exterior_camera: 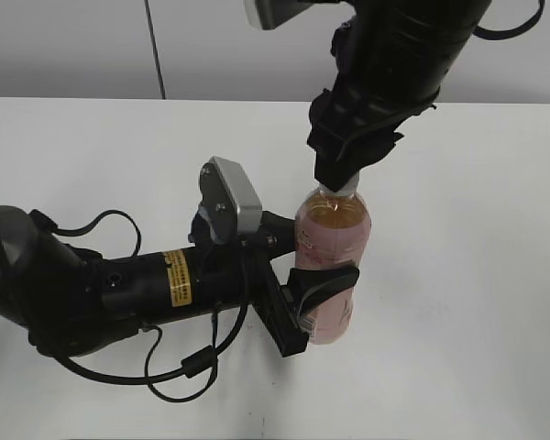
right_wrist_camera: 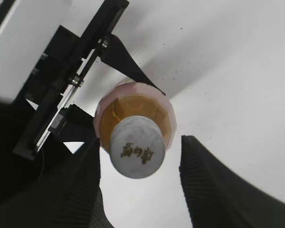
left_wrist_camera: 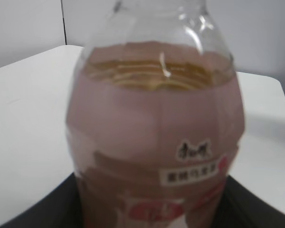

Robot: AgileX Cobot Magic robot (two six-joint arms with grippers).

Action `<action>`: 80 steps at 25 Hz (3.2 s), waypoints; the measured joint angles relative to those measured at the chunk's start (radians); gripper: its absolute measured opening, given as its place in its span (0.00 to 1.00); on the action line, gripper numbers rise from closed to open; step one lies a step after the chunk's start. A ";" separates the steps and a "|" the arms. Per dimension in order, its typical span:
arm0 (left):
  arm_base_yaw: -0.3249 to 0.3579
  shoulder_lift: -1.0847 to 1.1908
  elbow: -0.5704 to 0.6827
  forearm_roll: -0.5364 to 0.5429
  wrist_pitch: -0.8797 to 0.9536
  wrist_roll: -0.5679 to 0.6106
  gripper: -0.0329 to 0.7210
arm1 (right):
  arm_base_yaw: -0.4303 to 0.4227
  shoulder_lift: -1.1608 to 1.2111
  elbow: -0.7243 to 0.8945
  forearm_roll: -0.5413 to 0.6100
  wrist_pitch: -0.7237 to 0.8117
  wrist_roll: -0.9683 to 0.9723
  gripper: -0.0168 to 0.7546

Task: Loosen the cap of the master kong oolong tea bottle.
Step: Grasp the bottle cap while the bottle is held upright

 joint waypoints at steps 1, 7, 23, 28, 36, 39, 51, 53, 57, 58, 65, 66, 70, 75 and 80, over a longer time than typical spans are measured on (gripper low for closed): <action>0.000 0.000 0.000 0.000 0.000 0.000 0.56 | 0.000 0.003 0.000 0.000 0.000 0.000 0.55; 0.000 0.000 0.000 0.000 -0.001 0.000 0.56 | 0.000 0.021 -0.001 0.001 0.001 0.001 0.37; 0.001 0.000 0.000 0.006 -0.001 0.000 0.56 | 0.003 0.021 -0.002 0.020 0.009 0.528 0.37; 0.001 0.000 0.000 0.006 -0.001 0.000 0.56 | 0.003 0.021 -0.003 0.013 0.009 0.549 0.38; 0.001 0.000 0.000 0.005 -0.002 0.000 0.56 | 0.003 0.021 -0.003 0.038 0.009 0.566 0.52; 0.001 0.000 0.000 0.005 -0.002 0.000 0.56 | 0.002 0.021 -0.003 0.024 0.011 0.559 0.37; 0.001 0.000 0.000 0.005 -0.004 0.005 0.56 | 0.001 0.021 -0.005 0.028 0.008 -0.712 0.37; 0.001 0.000 0.000 0.005 -0.004 0.007 0.56 | 0.001 0.021 -0.005 0.028 0.008 -0.837 0.37; 0.001 0.000 0.000 0.007 -0.004 0.008 0.56 | 0.001 0.021 -0.005 0.027 0.008 -0.919 0.37; 0.001 0.000 0.000 0.007 -0.004 0.008 0.56 | 0.001 0.021 -0.005 0.028 0.008 -0.924 0.37; 0.001 0.000 0.000 0.007 -0.006 0.004 0.56 | 0.001 0.016 -0.013 0.059 0.006 -0.729 0.57; 0.001 0.000 0.000 0.007 -0.006 0.003 0.56 | 0.001 0.010 -0.021 0.064 0.003 -0.662 0.65; 0.001 0.000 0.000 0.006 -0.005 0.003 0.56 | 0.002 -0.011 -0.060 0.069 0.005 -0.382 0.75; 0.001 0.000 0.000 0.006 -0.005 0.003 0.56 | 0.002 -0.018 -0.073 0.041 0.005 0.210 0.71; 0.001 0.000 0.000 0.005 -0.005 0.003 0.56 | 0.002 -0.017 -0.073 0.039 0.005 0.547 0.70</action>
